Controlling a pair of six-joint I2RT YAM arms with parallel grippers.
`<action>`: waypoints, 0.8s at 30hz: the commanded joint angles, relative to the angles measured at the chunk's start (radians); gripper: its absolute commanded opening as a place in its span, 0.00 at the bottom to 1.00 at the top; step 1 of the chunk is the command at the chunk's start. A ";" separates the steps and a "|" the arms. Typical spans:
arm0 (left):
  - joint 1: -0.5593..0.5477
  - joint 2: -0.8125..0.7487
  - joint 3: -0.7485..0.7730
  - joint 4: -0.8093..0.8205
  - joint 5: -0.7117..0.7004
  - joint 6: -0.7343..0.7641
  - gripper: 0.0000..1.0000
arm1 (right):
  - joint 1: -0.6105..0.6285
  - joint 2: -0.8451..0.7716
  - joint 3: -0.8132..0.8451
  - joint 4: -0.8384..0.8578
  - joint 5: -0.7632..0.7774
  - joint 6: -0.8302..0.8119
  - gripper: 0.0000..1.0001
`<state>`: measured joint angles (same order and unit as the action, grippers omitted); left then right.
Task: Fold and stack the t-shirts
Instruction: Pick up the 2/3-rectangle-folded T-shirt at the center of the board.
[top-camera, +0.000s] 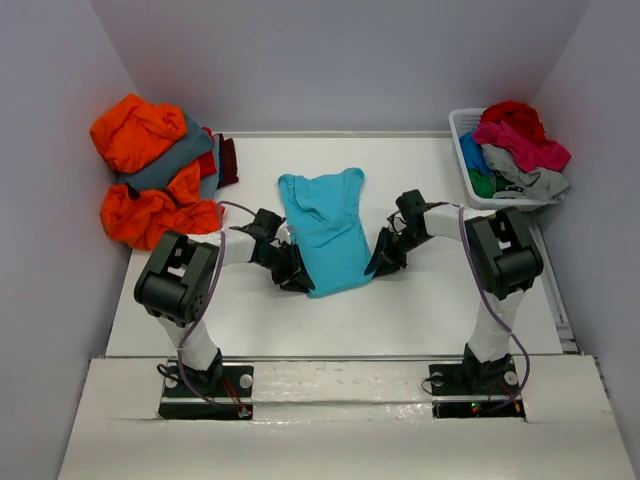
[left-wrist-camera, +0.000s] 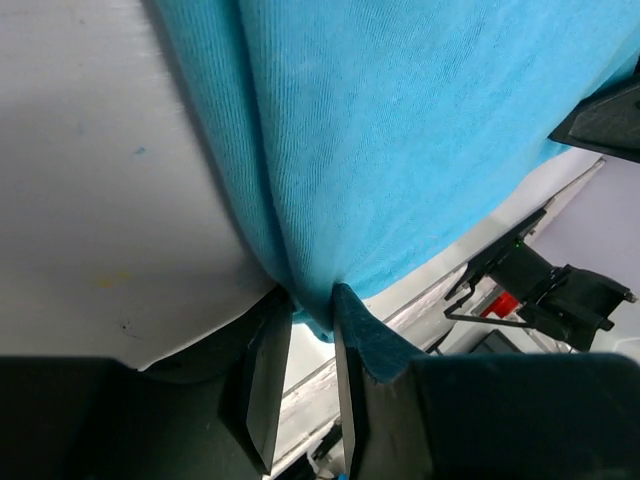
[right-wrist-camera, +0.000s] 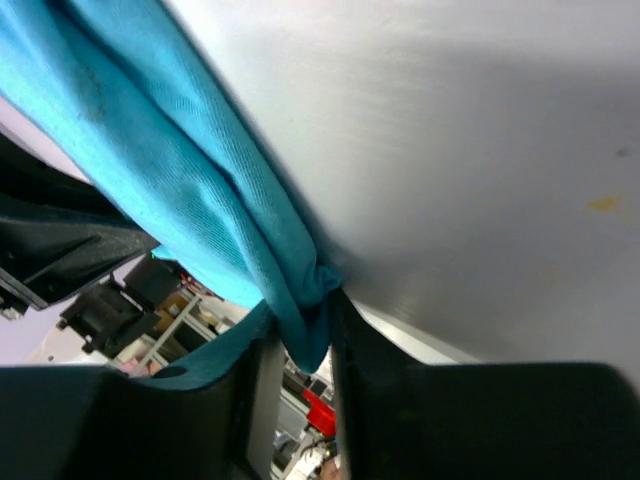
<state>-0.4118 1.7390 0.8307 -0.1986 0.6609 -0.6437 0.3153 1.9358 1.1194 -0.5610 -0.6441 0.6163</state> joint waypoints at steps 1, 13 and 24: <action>-0.010 0.045 -0.050 -0.067 -0.167 0.049 0.36 | -0.004 -0.006 -0.004 0.001 0.080 -0.032 0.26; -0.010 0.028 -0.019 -0.081 -0.172 0.095 0.12 | -0.004 -0.031 0.016 -0.034 0.075 -0.075 0.07; -0.050 -0.039 0.007 -0.147 -0.178 0.124 0.06 | -0.004 -0.080 0.039 -0.091 0.075 -0.113 0.07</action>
<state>-0.4446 1.7317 0.8490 -0.2337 0.6132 -0.5854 0.3157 1.9224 1.1305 -0.6018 -0.6170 0.5488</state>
